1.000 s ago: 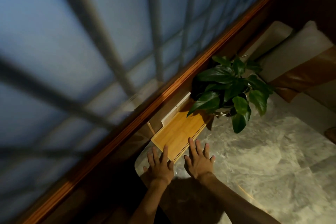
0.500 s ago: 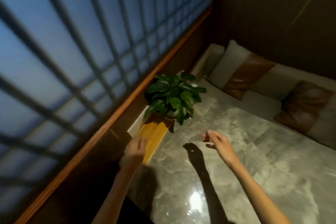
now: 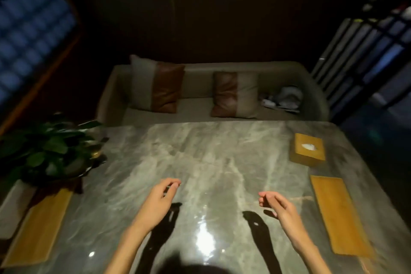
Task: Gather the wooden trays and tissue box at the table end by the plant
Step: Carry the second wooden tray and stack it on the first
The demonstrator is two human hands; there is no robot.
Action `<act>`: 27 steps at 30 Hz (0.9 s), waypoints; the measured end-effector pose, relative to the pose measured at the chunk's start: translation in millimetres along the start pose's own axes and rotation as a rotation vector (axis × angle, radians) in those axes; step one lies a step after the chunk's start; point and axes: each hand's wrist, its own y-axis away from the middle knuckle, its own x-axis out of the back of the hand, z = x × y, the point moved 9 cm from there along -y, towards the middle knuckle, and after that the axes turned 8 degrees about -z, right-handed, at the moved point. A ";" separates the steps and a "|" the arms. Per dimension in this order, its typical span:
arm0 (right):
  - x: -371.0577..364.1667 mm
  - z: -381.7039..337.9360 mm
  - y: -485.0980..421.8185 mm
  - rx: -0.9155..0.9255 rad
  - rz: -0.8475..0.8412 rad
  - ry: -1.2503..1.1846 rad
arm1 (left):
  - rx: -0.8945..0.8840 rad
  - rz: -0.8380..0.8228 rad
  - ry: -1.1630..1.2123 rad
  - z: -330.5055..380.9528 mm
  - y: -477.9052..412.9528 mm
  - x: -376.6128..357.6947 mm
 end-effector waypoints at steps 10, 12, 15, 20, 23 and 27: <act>137.9 11.3 70.8 0.041 0.292 0.052 | -0.199 -0.334 -0.148 131.6 -72.5 -148.7; 155.7 12.1 87.7 0.061 0.328 0.061 | -0.236 -0.391 -0.133 152.8 -81.6 -180.7; 191.9 19.9 107.6 0.017 0.366 0.107 | -0.233 -0.443 -0.090 168.5 -90.9 -234.9; 278.5 52.5 100.7 -0.061 0.427 0.025 | -0.105 -0.461 -0.035 166.0 -110.9 -338.5; 334.1 76.4 68.2 -0.128 0.485 -0.011 | 0.043 -0.449 -0.032 153.5 -130.3 -402.1; 389.9 116.1 7.4 -0.315 0.389 0.021 | 0.220 -0.377 -0.083 136.4 -152.4 -476.9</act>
